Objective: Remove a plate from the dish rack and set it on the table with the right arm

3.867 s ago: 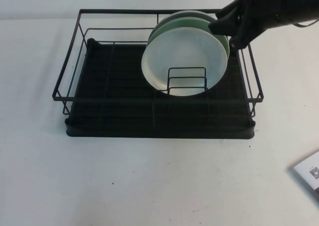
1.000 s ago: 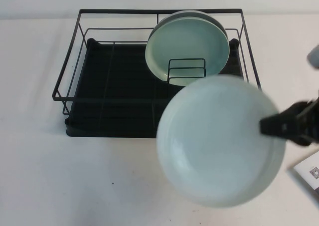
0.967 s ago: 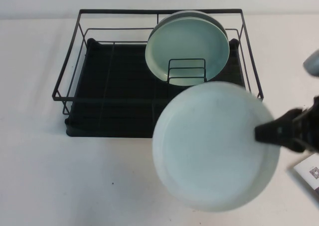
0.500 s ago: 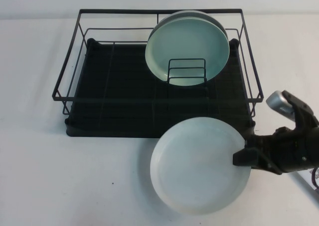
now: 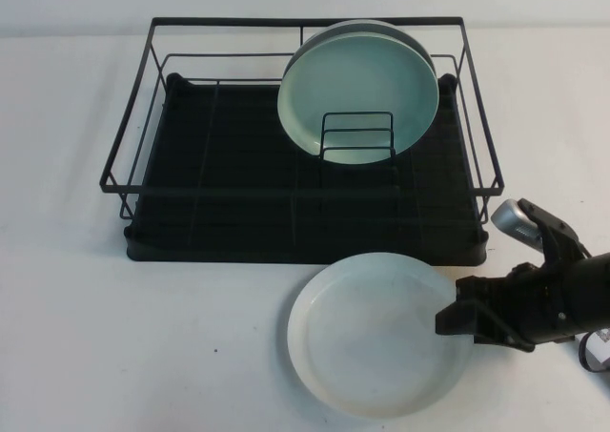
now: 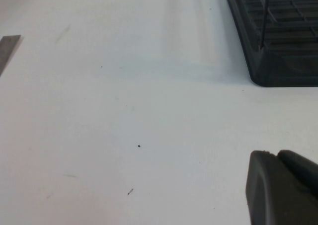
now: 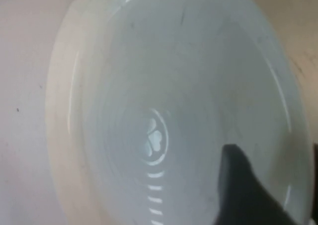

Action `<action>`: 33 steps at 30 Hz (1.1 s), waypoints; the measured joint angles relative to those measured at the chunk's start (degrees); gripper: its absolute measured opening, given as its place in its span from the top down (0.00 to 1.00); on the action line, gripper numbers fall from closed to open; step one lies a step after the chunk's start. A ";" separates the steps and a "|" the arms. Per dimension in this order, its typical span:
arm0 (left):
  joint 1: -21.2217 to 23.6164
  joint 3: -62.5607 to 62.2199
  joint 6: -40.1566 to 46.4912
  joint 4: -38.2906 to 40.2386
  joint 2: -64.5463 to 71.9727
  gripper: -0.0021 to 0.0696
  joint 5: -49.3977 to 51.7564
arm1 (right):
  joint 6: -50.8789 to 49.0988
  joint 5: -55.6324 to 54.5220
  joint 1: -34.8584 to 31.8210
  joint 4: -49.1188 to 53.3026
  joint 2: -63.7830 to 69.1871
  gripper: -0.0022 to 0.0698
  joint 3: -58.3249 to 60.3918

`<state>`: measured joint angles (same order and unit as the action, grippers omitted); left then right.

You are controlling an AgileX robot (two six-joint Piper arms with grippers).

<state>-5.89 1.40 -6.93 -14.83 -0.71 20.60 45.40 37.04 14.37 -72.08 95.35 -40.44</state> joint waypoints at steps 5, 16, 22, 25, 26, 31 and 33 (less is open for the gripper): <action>0.00 0.00 0.00 0.00 0.00 0.98 0.00 | 0.00 -0.60 0.00 0.34 0.19 0.47 -0.22; 0.00 0.00 0.00 0.00 0.00 0.98 0.00 | -15.32 -1.31 0.00 21.51 -7.76 0.47 -3.71; 0.00 0.00 0.00 0.00 0.00 0.98 0.00 | -20.15 3.64 0.00 32.10 -18.24 0.83 -3.81; 0.00 0.00 0.00 0.00 0.00 0.98 0.00 | -20.42 5.18 0.00 33.67 -25.44 0.94 -3.18; 0.00 0.00 0.00 0.00 0.00 0.98 0.00 | -20.52 5.43 0.00 33.89 -28.28 0.96 -2.68; 0.00 0.00 0.00 0.00 0.00 0.98 0.00 | -20.55 7.01 0.00 34.71 -42.77 0.99 0.95; 0.00 0.00 0.00 0.00 0.00 0.98 0.00 | -20.55 9.88 0.00 35.57 -48.37 0.99 2.07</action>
<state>-5.89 1.40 -6.93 -14.83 -0.71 20.60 24.86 46.92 14.37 -36.51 46.98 -38.36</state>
